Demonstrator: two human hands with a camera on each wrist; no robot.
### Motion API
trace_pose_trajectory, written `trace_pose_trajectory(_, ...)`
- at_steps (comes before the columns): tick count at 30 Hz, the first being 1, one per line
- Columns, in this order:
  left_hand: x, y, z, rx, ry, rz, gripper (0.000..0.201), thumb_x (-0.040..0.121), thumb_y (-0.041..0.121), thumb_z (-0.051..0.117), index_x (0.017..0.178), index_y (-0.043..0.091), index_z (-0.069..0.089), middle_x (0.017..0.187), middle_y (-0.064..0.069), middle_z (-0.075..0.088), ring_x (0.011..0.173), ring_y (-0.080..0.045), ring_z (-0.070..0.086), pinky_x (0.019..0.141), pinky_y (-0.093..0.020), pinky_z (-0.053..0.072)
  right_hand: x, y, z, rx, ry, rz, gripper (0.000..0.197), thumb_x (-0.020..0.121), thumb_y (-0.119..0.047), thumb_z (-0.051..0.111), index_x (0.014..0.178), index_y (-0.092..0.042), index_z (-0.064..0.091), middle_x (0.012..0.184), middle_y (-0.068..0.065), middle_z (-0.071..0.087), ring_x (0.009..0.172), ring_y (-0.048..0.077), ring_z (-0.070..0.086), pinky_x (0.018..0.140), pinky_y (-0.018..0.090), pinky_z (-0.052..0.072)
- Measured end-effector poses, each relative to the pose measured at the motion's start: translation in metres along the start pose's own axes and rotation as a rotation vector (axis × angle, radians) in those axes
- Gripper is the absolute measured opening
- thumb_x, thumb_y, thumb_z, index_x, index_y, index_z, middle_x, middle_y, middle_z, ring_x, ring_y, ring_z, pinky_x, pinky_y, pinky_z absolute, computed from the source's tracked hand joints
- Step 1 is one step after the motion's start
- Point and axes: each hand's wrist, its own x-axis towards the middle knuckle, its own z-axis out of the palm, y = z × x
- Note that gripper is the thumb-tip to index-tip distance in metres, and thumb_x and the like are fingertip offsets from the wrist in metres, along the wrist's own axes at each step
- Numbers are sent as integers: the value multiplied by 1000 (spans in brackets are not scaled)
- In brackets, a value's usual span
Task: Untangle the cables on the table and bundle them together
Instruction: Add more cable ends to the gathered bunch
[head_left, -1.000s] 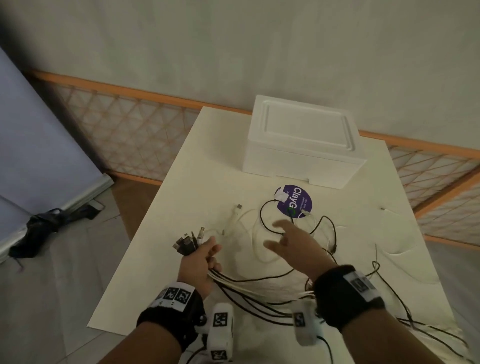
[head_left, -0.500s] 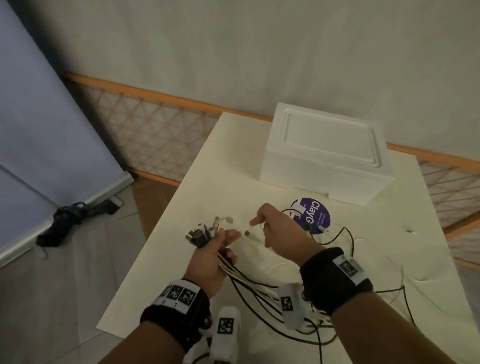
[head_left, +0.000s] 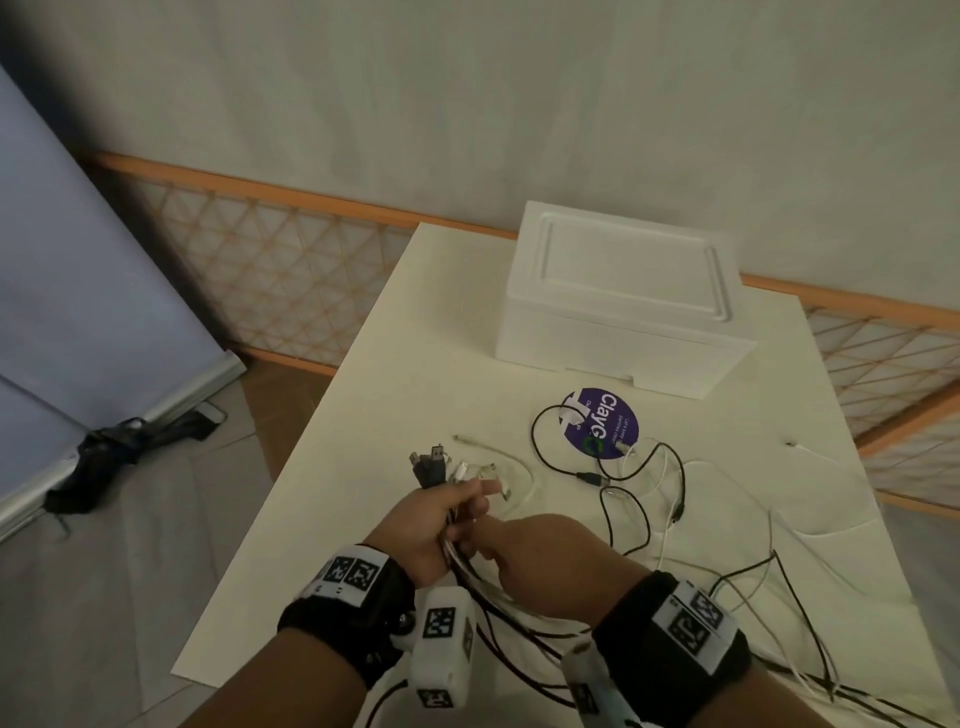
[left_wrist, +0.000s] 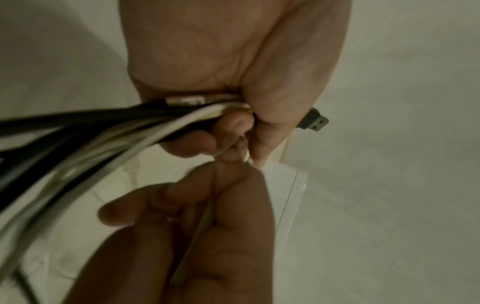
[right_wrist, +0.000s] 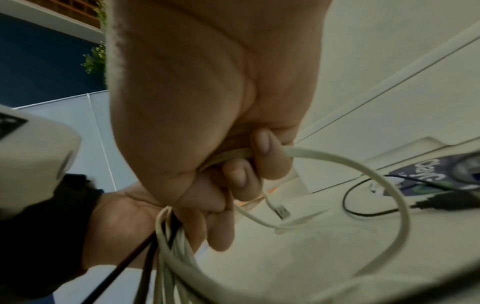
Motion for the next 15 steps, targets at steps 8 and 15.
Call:
trace_pose_trajectory(8, -3, -7, -6, -11, 74, -3, 48, 94, 30, 56, 52, 14, 42, 45, 1, 27, 35, -12, 25, 43, -23, 31, -4, 19, 7, 368, 364, 379, 13, 92, -27, 53, 102, -21, 47, 84, -1, 65, 75, 14, 61, 67, 31, 50)
trace_pose_trajectory(15, -12, -18, 12, 27, -20, -66, 38, 97, 28, 52, 75, 1, 66, 87, -18, 71, 50, -20, 59, 51, -25, 48, 9, 19, -15, 1684, 740, 321, 19, 98, 0, 36, 91, -12, 49, 69, 4, 55, 61, 16, 49, 66, 28, 46)
